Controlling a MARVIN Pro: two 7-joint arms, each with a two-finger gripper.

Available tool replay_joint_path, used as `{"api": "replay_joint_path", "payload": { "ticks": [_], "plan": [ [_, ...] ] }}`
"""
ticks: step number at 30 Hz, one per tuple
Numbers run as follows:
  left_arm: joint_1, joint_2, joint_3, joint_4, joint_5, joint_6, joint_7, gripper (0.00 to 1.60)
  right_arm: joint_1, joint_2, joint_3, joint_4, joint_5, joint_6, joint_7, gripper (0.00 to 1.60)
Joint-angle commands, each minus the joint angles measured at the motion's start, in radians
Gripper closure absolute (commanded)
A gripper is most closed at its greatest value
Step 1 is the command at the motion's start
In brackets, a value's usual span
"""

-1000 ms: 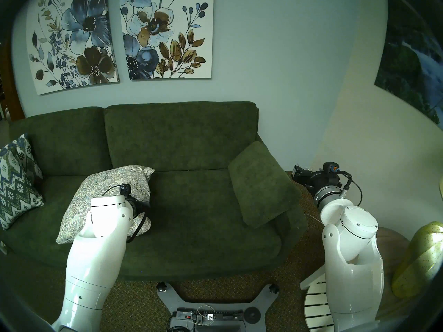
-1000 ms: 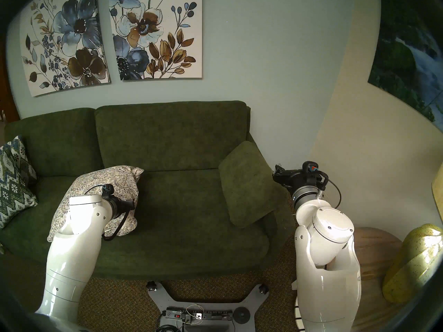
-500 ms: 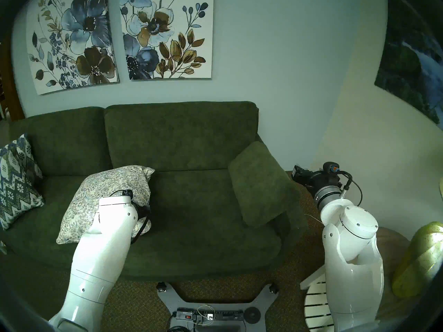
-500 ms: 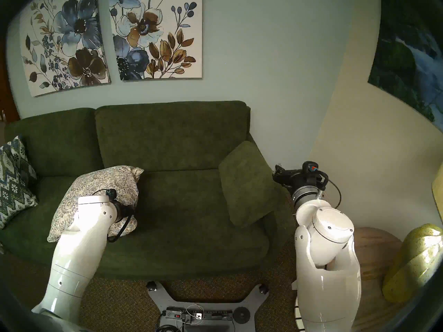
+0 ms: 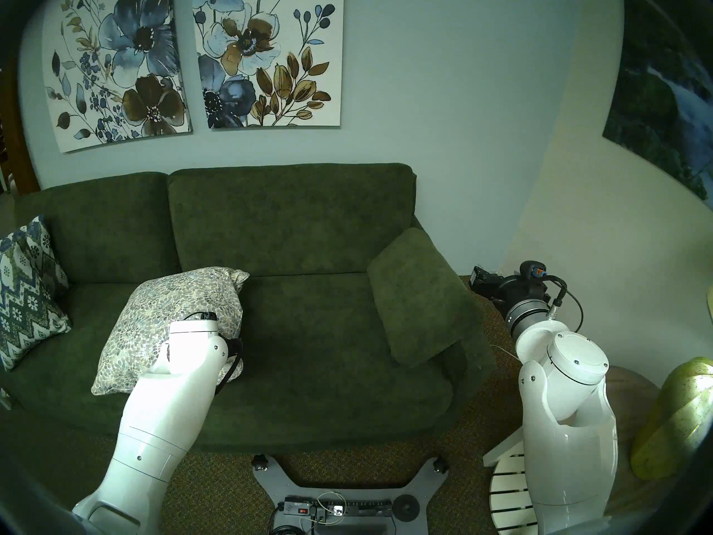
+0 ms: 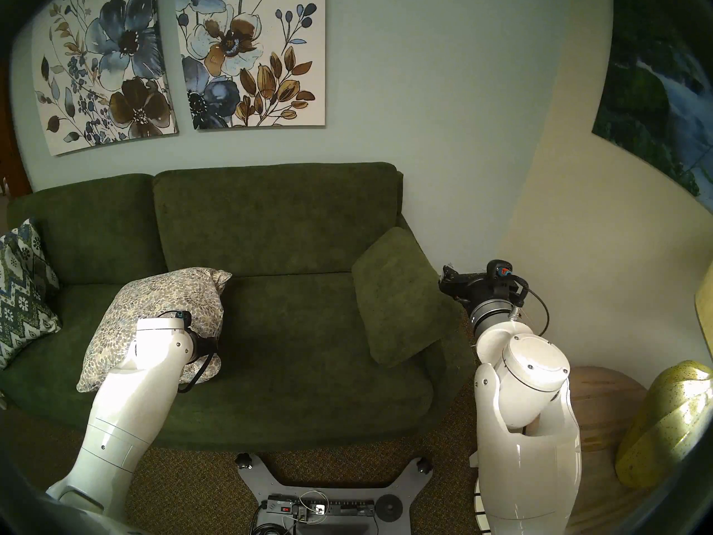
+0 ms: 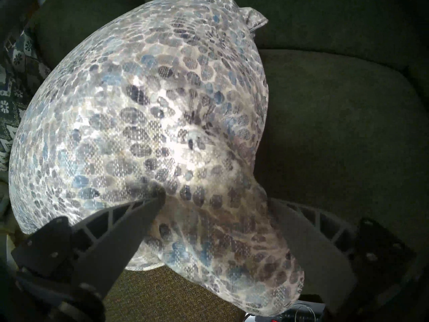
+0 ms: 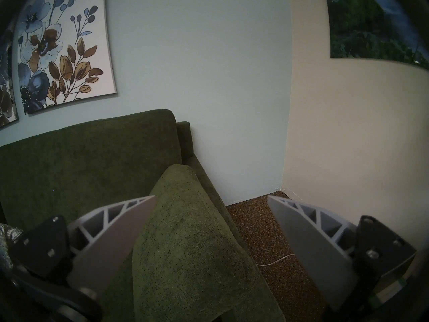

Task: Fix throw pillow on sofa

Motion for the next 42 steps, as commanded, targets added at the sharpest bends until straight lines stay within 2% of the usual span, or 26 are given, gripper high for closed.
{"api": "replay_joint_path", "payload": {
  "ticks": [1,6,7,8,9,11,12,13,16,19,23,31,39,41,42],
  "plan": [
    [0.018,0.039,0.035,0.107,0.055,-0.08,-0.009,0.0,0.002,0.0,0.0,-0.014,0.0,-0.001,0.0,0.0],
    [0.006,0.055,0.061,0.2,0.078,-0.154,-0.039,0.0,0.002,0.0,0.0,-0.013,0.0,-0.001,0.0,0.0],
    [0.016,0.06,0.061,0.196,0.079,-0.165,-0.046,0.0,0.002,0.0,0.0,-0.013,0.0,-0.001,0.0,0.0],
    [-0.002,0.06,0.068,0.231,0.084,-0.181,-0.053,0.0,0.002,0.0,0.0,-0.013,0.0,-0.001,0.0,0.0],
    [0.002,0.064,0.069,0.233,0.086,-0.194,-0.061,0.38,0.002,0.0,0.0,-0.014,0.0,-0.001,0.0,0.0],
    [-0.012,0.069,0.076,0.265,0.092,-0.22,-0.076,1.24,0.002,0.0,0.0,-0.014,0.0,-0.001,0.0,0.0],
    [-0.019,0.071,0.078,0.278,0.094,-0.228,-0.081,1.6,0.002,0.0,0.001,-0.014,0.0,-0.001,0.0,0.0],
    [-0.037,0.07,0.083,0.308,0.098,-0.246,-0.09,1.6,0.002,0.0,0.001,-0.014,0.0,-0.001,0.0,0.0],
    [-0.031,0.084,0.072,0.283,0.088,-0.276,-0.125,1.6,0.001,0.0,0.001,-0.014,0.0,-0.001,0.0,0.0],
    [-0.027,0.086,0.067,0.266,0.084,-0.272,-0.127,1.6,0.001,0.0,0.001,-0.014,0.0,-0.001,0.0,0.0],
    [-0.011,0.09,0.032,0.149,0.057,-0.24,-0.132,1.6,0.002,0.0,0.0,-0.014,0.0,-0.001,0.0,0.0],
    [-0.105,0.068,0.017,0.014,0.018,-0.243,-0.182,1.6,0.004,0.0,0.0,-0.01,0.0,-0.002,0.0,0.0],
    [-0.182,0.029,0.027,-0.07,-0.017,-0.237,-0.21,1.6,0.004,0.0,0.0,-0.008,0.0,-0.002,0.0,0.0],
    [-0.214,0.02,0.031,-0.111,-0.028,-0.217,-0.202,1.6,0.004,0.0,0.0,-0.008,0.0,-0.003,0.0,0.0],
    [-0.197,0.011,0.021,-0.091,-0.026,-0.239,-0.213,1.6,0.004,0.0,0.0,-0.008,0.0,-0.003,0.0,0.0]
  ]
}}
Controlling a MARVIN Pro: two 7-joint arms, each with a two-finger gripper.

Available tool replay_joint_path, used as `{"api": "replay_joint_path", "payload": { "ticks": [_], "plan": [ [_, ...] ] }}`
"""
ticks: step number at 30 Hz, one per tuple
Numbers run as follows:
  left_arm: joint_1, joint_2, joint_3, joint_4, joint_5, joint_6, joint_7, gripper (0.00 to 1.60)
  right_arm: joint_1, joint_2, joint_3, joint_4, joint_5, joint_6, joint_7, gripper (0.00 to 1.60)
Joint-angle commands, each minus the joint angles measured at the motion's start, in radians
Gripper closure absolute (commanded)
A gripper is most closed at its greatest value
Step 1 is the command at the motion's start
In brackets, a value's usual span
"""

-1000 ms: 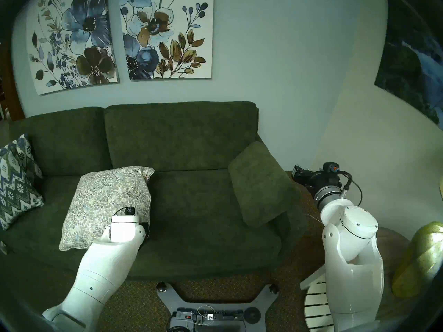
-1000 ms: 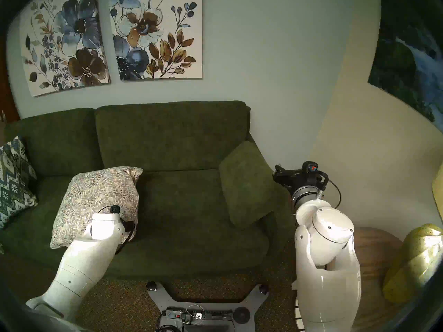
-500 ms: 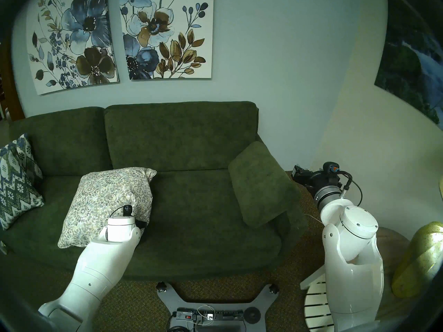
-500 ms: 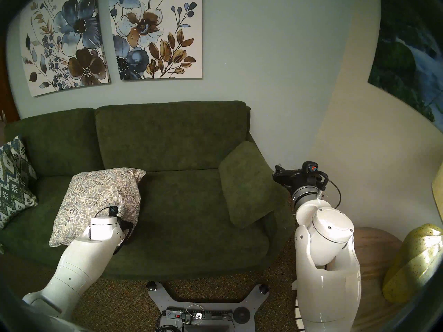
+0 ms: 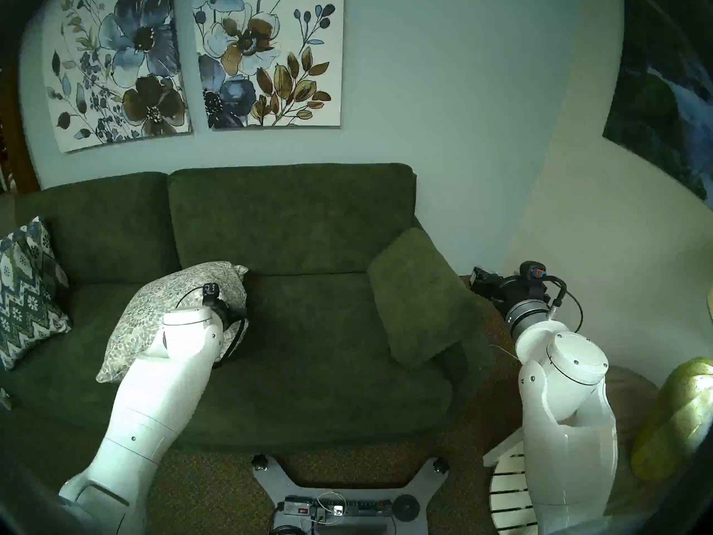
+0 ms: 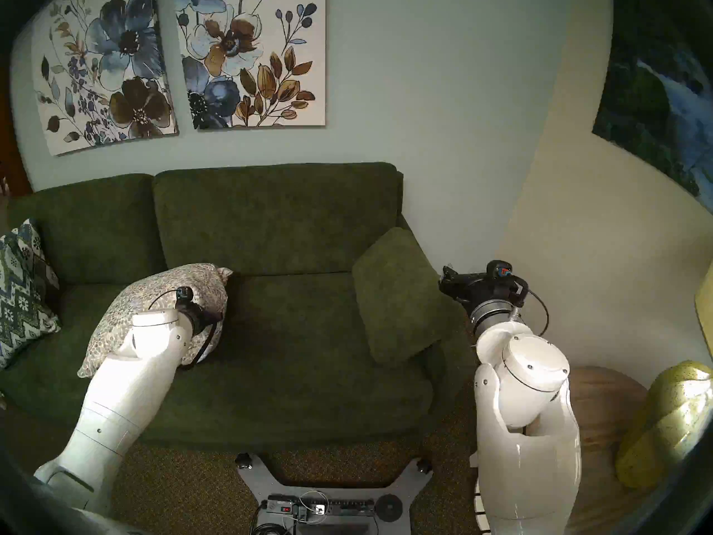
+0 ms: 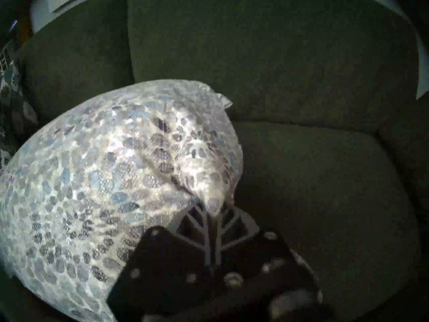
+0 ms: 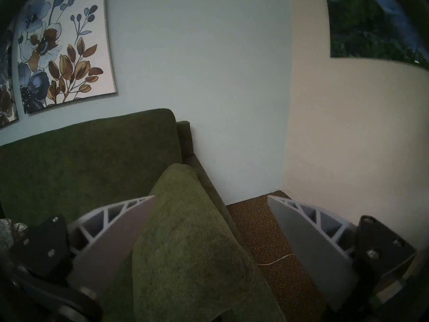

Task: Fix throw pillow on sofa

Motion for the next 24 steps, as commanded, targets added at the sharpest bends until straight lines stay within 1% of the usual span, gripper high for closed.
{"api": "replay_joint_path", "payload": {
  "ticks": [1,3,4,5,6,7,8,9,10,14,15,16,18,20,21,23,24],
  "plan": [
    [-0.113,-0.047,-0.001,-0.115,-0.028,0.003,-0.02,1.6,0.004,0.0,0.0,-0.011,0.0,-0.002,0.0,0.0],
    [-0.133,-0.059,-0.003,-0.141,-0.038,0.019,-0.01,1.6,0.004,0.0,0.0,-0.011,0.0,-0.002,0.0,0.0],
    [-0.126,-0.064,-0.007,-0.137,-0.038,0.012,-0.013,1.6,0.004,0.0,0.0,-0.011,0.0,-0.002,0.0,0.0],
    [-0.145,-0.069,-0.005,-0.159,-0.045,0.034,0.0,1.6,0.004,0.0,0.0,-0.011,0.0,-0.002,0.0,0.0],
    [-0.148,-0.076,-0.008,-0.164,-0.048,0.038,0.004,1.6,0.004,0.0,0.0,-0.012,0.0,-0.002,0.0,0.0],
    [-0.171,-0.081,-0.003,-0.176,-0.053,0.058,0.016,1.6,0.004,0.0,0.0,-0.012,0.0,-0.002,0.0,0.0],
    [-0.147,-0.091,-0.013,-0.171,-0.051,0.043,0.008,1.6,0.004,0.0,0.0,-0.012,0.0,-0.002,0.0,0.0],
    [-0.147,-0.091,-0.013,-0.171,-0.051,0.043,0.008,1.6,0.004,0.0,0.0,-0.012,0.0,-0.002,0.0,0.0],
    [-0.169,-0.103,-0.007,-0.194,-0.059,0.078,0.029,1.6,0.004,0.0,0.0,-0.012,0.0,-0.002,0.0,0.0],
    [-0.208,-0.145,0.013,-0.185,-0.065,0.114,0.056,1.6,0.004,0.0,0.0,-0.013,0.0,-0.002,0.0,0.0],
    [-0.208,-0.145,0.013,-0.185,-0.065,0.114,0.056,1.6,0.004,0.0,0.0,-0.013,0.0,-0.002,0.0,0.0],
    [-0.217,-0.167,0.024,-0.184,-0.064,0.121,0.068,1.6,0.004,0.0,0.0,-0.013,0.0,-0.002,0.0,0.0],
    [-0.238,-0.186,0.039,-0.173,-0.064,0.13,0.08,1.6,0.004,0.0,0.0,-0.012,0.0,-0.002,0.0,0.0],
    [-0.235,-0.195,0.042,-0.174,-0.062,0.129,0.086,1.6,0.004,0.0,0.0,-0.012,0.0,-0.002,0.0,0.0],
    [-0.258,-0.216,0.055,-0.154,-0.059,0.138,0.101,1.6,0.004,0.0,0.0,-0.013,0.0,-0.002,0.0,0.0],
    [-0.244,-0.225,0.055,-0.161,-0.055,0.132,0.103,1.6,0.004,0.0,0.0,-0.012,0.0,-0.002,0.0,0.0],
    [-0.262,-0.243,0.069,-0.146,-0.05,0.136,0.114,1.6,0.004,0.0,0.0,-0.012,0.0,-0.002,0.0,0.0]
  ]
}}
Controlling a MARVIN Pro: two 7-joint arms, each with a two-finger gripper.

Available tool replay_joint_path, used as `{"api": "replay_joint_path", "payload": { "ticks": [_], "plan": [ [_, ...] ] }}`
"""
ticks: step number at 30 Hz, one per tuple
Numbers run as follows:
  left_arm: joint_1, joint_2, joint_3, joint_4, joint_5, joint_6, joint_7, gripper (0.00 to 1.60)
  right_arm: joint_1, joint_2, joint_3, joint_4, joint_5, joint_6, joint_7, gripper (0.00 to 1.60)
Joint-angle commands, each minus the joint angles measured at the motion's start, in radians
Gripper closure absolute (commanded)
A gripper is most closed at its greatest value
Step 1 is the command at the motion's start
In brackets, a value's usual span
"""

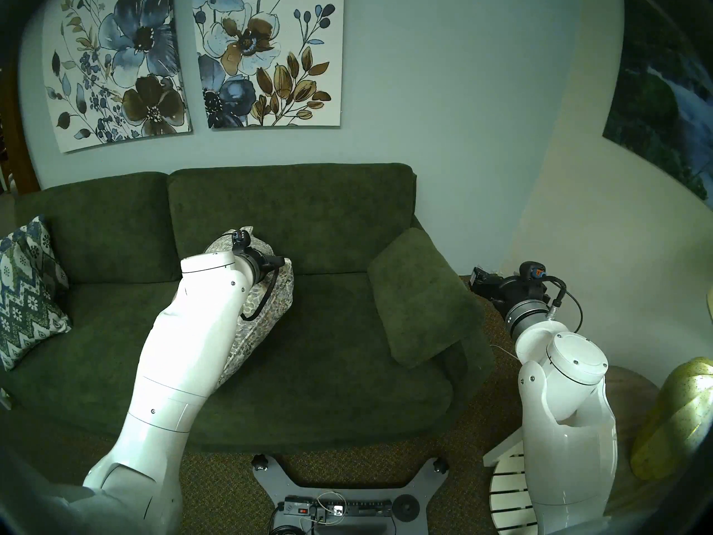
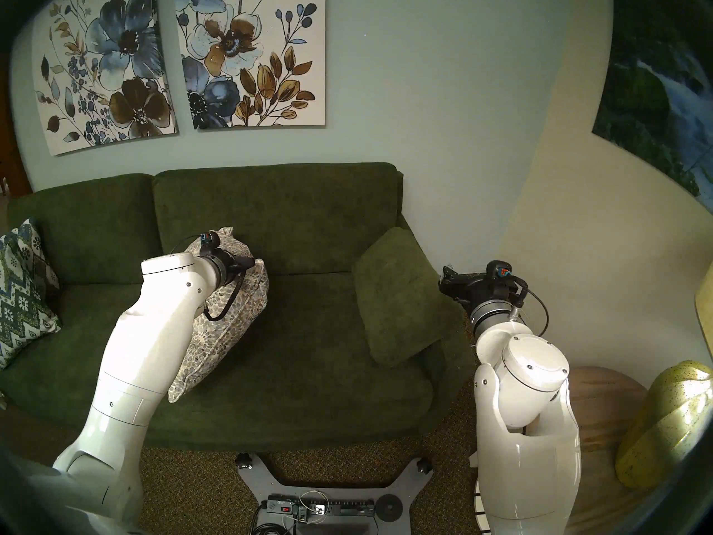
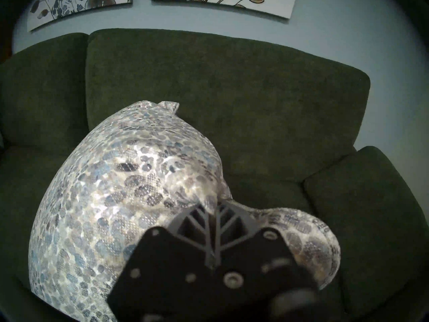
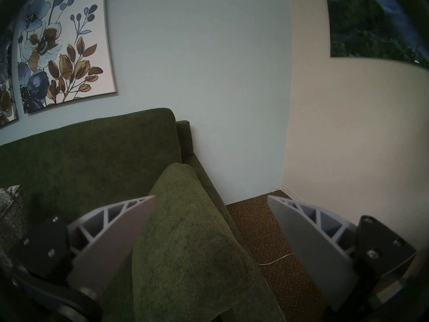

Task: Fix throw pillow on sofa

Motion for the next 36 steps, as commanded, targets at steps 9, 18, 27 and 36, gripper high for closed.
{"api": "replay_joint_path", "payload": {
  "ticks": [9,18,27,36],
  "plan": [
    [-0.142,-0.16,0.075,0.025,0.04,-0.018,0.049,1.6,0.004,0.0,0.0,-0.012,0.0,-0.002,0.0,0.0],
    [-0.199,-0.257,0.142,0.052,0.067,-0.018,0.083,1.6,0.005,0.0,0.0,-0.011,0.0,-0.003,0.0,0.0],
    [-0.255,-0.35,0.226,0.098,0.096,-0.02,0.107,1.6,0.005,0.0,0.0,-0.01,0.0,-0.003,0.0,0.0],
    [-0.305,-0.435,0.262,0.203,0.137,-0.035,0.117,1.6,0.005,0.0,0.0,-0.01,0.0,-0.003,0.001,0.0]
  ]
}}
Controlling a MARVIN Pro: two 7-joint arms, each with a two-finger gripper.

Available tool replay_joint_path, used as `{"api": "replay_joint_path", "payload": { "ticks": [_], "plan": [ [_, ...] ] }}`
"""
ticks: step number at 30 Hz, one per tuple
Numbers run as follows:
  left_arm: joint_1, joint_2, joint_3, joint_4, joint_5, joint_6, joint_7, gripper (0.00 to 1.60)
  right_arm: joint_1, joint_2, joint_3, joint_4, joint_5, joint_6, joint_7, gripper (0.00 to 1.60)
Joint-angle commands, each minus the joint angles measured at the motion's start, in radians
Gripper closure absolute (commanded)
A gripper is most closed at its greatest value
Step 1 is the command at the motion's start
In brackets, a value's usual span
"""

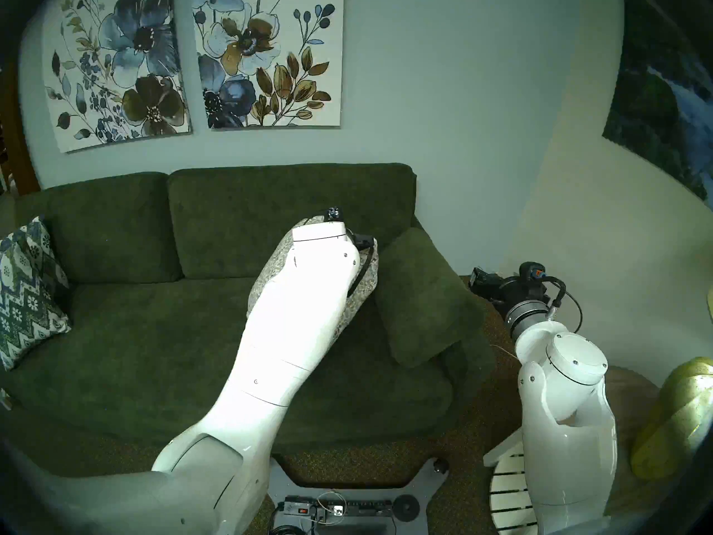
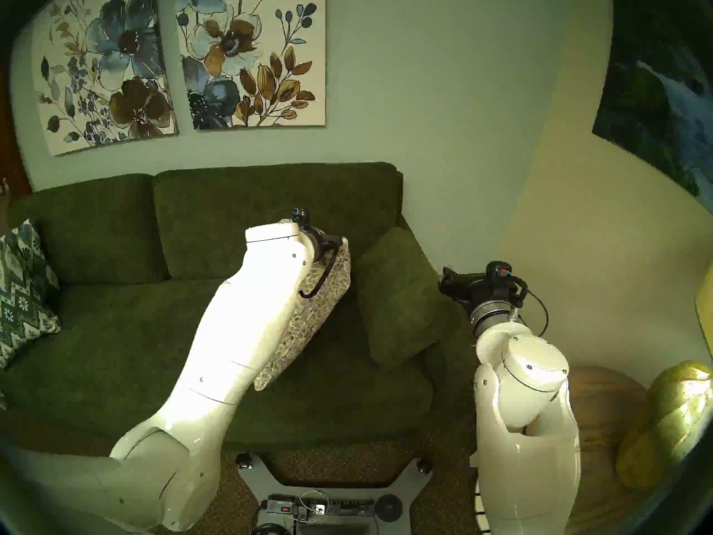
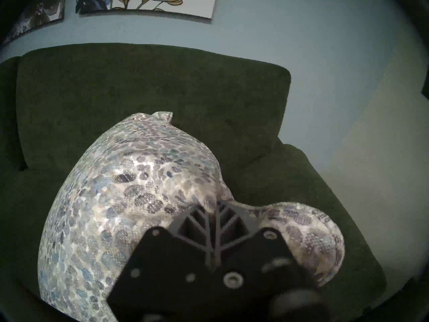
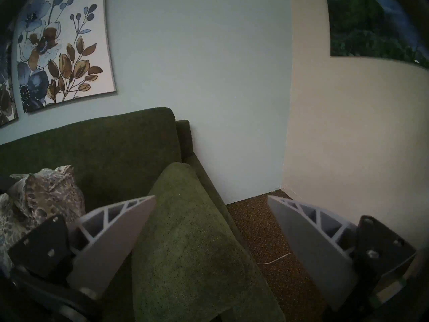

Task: Fix throw pillow on sofa

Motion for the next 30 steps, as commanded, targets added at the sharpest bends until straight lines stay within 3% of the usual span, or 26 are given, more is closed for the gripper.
{"api": "replay_joint_path", "payload": {
  "ticks": [1,11,30],
  "plan": [
    [-0.107,-0.11,0.024,0.05,0.038,-0.037,0.002,1.6,0.005,0.0,0.0,-0.013,0.0,-0.003,0.001,0.0],
    [-0.172,-0.185,0.0,0.207,0.088,-0.091,0.022,1.6,0.005,0.0,0.0,-0.013,0.0,-0.003,0.001,0.0],
    [-0.268,-0.242,-0.08,0.278,0.158,-0.149,0.031,1.6,0.005,0.001,0.0,-0.009,0.0,-0.003,0.001,0.0]
  ]
}}
